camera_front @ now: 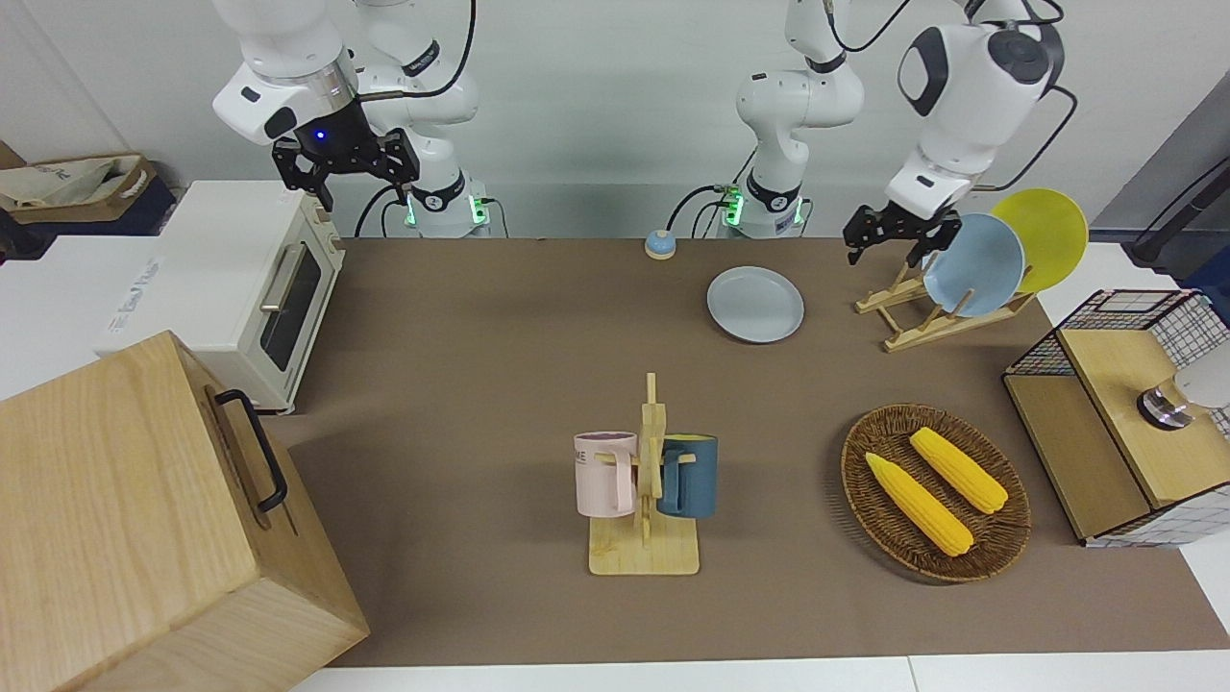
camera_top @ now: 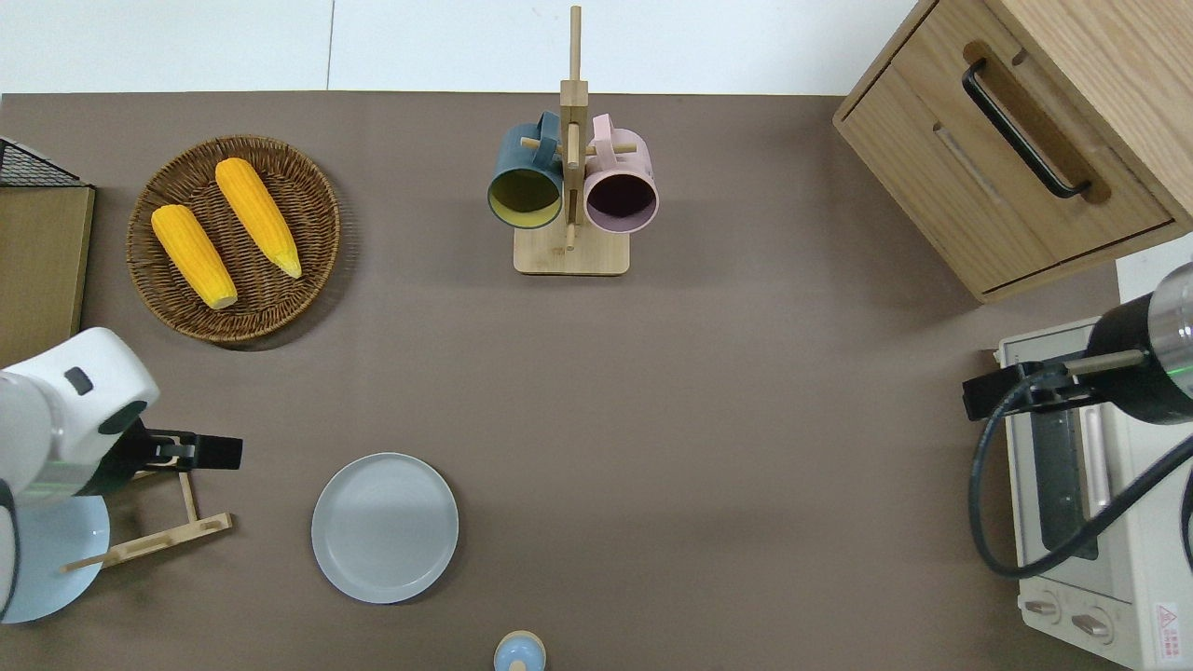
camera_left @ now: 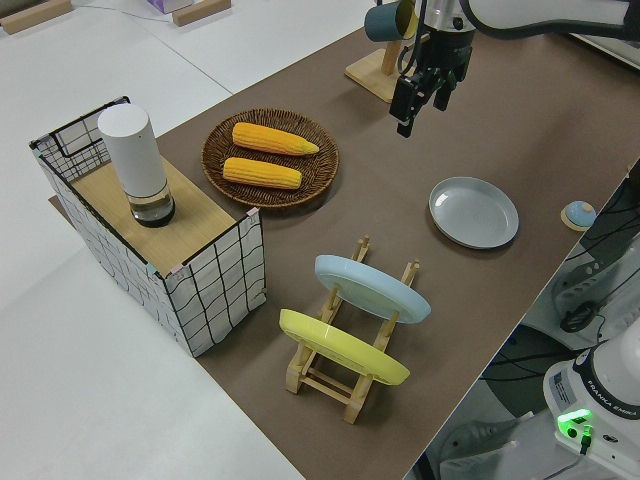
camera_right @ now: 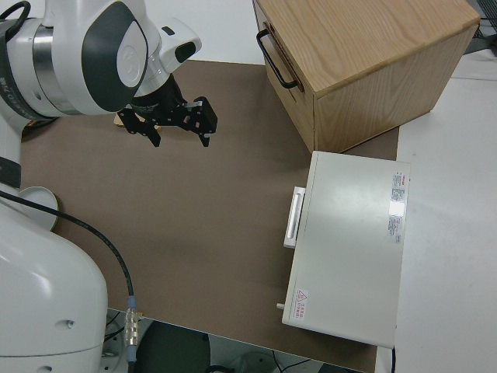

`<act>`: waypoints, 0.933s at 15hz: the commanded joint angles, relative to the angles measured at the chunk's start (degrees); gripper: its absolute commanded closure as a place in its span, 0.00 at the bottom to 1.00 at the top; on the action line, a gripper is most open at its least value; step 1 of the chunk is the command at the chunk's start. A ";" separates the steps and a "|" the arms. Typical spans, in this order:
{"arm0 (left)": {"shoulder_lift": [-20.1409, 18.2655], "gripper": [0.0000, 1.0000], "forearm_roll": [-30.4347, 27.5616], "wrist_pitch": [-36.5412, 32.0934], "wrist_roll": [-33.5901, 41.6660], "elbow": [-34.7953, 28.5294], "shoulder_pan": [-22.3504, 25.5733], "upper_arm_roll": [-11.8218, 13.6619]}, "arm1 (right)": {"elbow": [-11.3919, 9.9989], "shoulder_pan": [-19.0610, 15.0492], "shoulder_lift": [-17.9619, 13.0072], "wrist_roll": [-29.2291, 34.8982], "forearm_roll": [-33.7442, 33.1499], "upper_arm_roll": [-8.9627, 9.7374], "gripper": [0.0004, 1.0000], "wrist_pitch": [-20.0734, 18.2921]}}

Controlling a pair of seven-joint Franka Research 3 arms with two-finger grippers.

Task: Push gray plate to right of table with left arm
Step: 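Move the left gripper in beside the gray plate's near edge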

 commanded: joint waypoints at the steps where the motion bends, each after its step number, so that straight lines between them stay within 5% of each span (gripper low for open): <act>1: -4.00 0.00 -0.38 6.63 -2.53 -9.97 -1.04 -1.67 | 0.53 -1.07 -0.14 0.75 0.25 0.92 0.02 -0.89; 7: -4.53 0.00 -0.47 24.02 -2.53 -26.06 -2.09 -2.03 | 0.53 -1.16 -0.14 0.75 0.25 0.92 0.02 -0.89; 14: -3.04 0.00 -0.82 29.23 -2.53 -30.38 -3.24 -2.03 | 0.53 -1.07 -0.14 0.66 0.25 0.92 0.02 -0.89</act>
